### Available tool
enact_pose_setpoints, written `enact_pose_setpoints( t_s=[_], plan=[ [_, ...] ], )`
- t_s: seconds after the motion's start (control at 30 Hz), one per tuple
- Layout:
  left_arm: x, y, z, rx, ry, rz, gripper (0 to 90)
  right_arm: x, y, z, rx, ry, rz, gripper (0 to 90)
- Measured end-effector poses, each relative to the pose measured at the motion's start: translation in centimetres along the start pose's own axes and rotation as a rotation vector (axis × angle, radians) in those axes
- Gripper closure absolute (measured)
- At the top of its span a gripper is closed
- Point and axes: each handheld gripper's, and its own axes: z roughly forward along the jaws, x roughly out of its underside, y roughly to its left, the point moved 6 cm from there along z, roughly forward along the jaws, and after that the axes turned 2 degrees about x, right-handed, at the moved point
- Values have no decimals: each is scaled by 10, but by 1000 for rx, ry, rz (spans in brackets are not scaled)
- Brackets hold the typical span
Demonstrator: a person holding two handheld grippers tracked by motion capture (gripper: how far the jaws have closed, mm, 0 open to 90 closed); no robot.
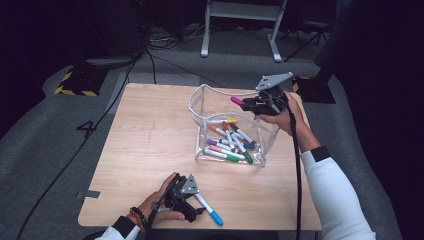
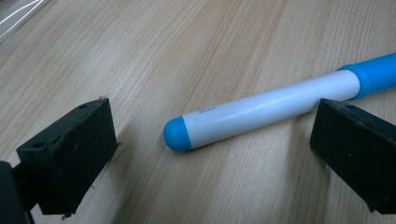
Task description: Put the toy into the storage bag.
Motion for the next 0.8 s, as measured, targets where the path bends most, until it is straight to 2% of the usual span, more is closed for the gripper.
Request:
enact_pose_setpoints(
  t_s=[0.03,0.1,0.17,0.43,0.67,0.8],
  plan=[
    [0,0,0,0,0,0,7,0,0,0,0,0,0,747],
    [0,0,0,0,0,0,7,8,0,10,-2,68,-2,747],
    [0,0,0,0,0,0,7,12,1,15,-10,104,-4,747],
    [0,0,0,1,0,2,7,19,10,19,-72,213,-35,747],
    [0,0,0,4,-1,2,6,21,29,18,-200,289,-81,745],
    [0,0,0,4,0,2,6,20,38,19,-221,318,-110,744]
  ],
)
